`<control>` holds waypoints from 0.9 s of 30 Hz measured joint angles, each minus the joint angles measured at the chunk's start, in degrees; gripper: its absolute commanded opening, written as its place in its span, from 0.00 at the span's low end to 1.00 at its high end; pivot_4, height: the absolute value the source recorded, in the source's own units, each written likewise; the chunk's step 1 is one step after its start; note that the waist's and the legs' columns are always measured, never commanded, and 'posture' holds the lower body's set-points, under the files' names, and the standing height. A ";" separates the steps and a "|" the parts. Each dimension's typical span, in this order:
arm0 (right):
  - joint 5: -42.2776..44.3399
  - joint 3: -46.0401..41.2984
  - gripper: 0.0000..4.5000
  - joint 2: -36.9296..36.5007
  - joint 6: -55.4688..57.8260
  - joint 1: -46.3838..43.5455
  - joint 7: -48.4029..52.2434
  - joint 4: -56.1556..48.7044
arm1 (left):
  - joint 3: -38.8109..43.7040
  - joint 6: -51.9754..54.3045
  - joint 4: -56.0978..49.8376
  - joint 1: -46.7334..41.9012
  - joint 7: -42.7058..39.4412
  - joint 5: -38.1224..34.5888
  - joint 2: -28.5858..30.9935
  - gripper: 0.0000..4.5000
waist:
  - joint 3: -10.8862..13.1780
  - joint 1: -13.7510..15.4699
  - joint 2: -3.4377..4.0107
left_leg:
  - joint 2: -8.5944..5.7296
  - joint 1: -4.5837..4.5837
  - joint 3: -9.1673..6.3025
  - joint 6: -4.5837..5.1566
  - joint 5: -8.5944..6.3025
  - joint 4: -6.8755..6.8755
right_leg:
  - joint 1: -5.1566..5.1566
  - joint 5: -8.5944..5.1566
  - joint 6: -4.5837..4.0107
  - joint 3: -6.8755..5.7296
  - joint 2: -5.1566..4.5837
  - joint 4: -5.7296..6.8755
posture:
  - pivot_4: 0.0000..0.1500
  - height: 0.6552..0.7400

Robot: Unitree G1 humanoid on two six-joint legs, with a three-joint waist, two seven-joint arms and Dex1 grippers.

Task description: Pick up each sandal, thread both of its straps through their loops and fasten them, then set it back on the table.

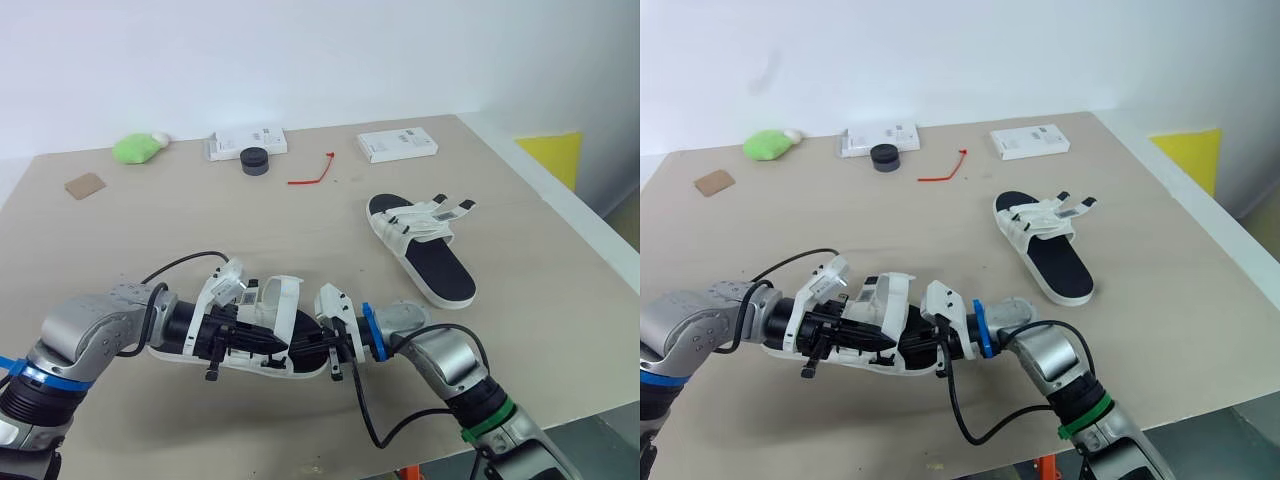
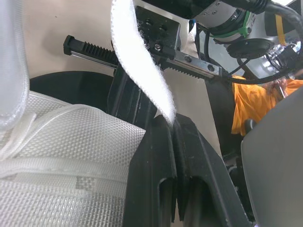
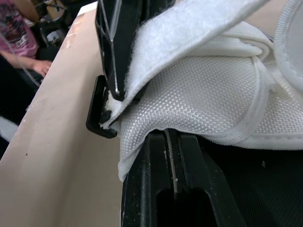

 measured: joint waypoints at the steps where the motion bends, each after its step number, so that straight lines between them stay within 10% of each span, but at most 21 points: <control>1: 0.00 0.08 0.00 -0.01 -0.11 -0.34 0.42 0.47 | 0.10 -0.15 -0.02 0.17 0.03 0.01 0.00 0.02 | 0.00 0.01 0.00 | 0.00 0.00 0.00 0.00 0.00 0.02 | 0.01 0.00 0.00 0.00 0.00 0.00 | 1.00 1.00; 27: 0.01 0.33 0.00 0.07 -0.94 -1.20 1.82 1.85 | 3.05 -21.28 -10.13 16.68 -1.72 9.71 2.06 0.02 | 0.02 -0.03 0.07 | -0.03 0.04 0.10 0.01 -0.01 0.07 | 0.05 0.00 0.09 0.13 -0.05 0.00 | 1.00 1.00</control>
